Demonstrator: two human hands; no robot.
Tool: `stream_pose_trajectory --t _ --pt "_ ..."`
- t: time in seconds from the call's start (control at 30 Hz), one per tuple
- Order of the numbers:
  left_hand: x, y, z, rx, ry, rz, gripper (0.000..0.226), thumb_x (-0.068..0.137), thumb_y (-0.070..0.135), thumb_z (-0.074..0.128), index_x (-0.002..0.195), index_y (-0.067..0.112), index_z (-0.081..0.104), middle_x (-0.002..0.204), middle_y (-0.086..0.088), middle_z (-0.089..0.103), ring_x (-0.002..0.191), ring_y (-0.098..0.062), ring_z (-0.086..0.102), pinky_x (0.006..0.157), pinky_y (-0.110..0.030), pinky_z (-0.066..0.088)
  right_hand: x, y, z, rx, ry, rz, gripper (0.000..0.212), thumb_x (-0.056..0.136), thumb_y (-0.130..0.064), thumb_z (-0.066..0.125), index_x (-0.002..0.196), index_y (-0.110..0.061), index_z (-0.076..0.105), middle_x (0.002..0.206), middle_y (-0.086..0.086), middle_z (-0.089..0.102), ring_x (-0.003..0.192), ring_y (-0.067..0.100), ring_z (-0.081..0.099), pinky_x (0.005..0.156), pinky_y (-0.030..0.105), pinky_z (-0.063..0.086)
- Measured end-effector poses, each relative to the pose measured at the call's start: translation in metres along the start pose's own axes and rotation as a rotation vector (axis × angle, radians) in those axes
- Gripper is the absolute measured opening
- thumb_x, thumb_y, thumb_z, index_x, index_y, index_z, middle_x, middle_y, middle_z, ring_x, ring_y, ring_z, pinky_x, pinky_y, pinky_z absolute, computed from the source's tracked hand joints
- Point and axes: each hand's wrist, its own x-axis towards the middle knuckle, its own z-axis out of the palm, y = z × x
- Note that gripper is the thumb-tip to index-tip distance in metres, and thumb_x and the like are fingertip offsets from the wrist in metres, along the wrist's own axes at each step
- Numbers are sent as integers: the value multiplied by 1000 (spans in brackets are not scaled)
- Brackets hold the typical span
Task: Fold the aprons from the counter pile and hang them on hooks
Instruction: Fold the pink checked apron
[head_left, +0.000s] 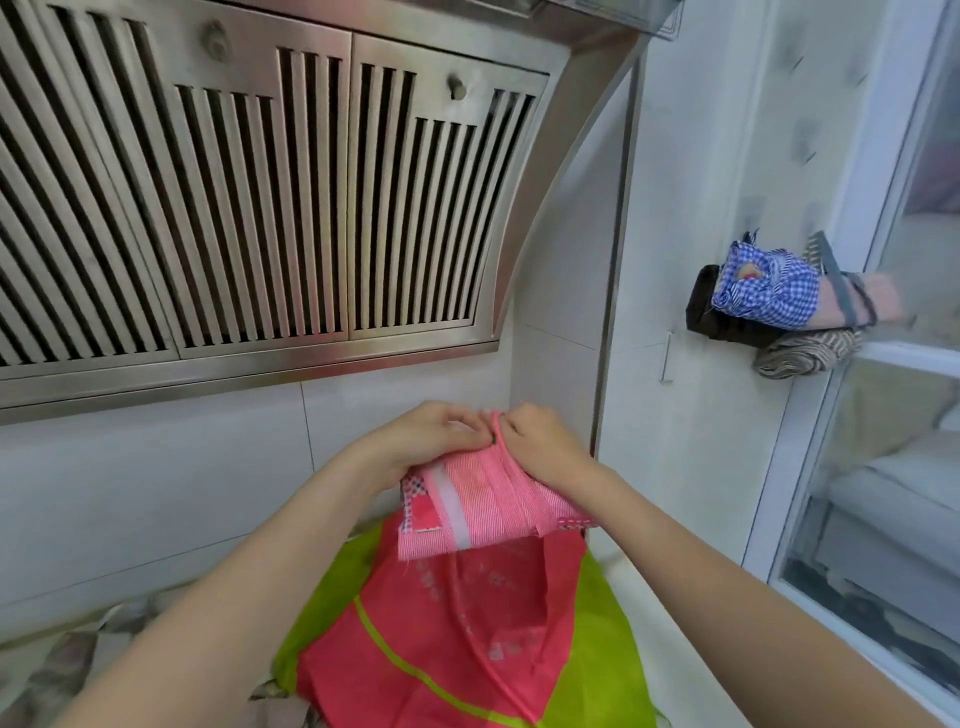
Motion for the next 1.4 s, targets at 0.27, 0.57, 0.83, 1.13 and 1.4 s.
stream_pose_trajectory --t 0.27,0.57,0.83,1.13,1.4 --pt "37 9 73 -736 -88 -245 65 70 48 71 119 10 55 124 -19 56 111 -36 58 83 -48 54 17 76 -65 111 450 208 51 103 -33 28 79 -2 59 92 21 65 90 37 59 73 37 42" --pt "128 57 191 -1105 -162 -94 50 66 30 72 109 7 60 100 -11 64 85 -38 67 67 -46 59 51 182 -130 128 530 202 47 102 -27 28 86 2 61 98 25 64 96 39 57 72 37 37" --pt "196 125 238 -980 9 -42 10 84 -3 59 89 4 64 74 -6 69 60 -13 66 56 -18 56 70 250 -199 -134 589 -41 50 103 -30 27 74 -3 57 78 18 64 76 34 61 65 37 43" --pt "227 221 235 -574 38 336 44 70 21 70 112 11 59 104 -7 71 89 -19 69 74 -25 58 85 288 -323 124 584 -138 53 103 -25 35 50 -16 30 49 -1 35 50 13 35 57 34 25" --pt "279 276 262 -66 360 468 60 78 18 74 130 18 44 115 -1 58 100 -22 60 76 -44 57 129 327 -391 168 524 26 40 92 -19 56 60 4 59 59 18 54 59 31 50 62 34 43"
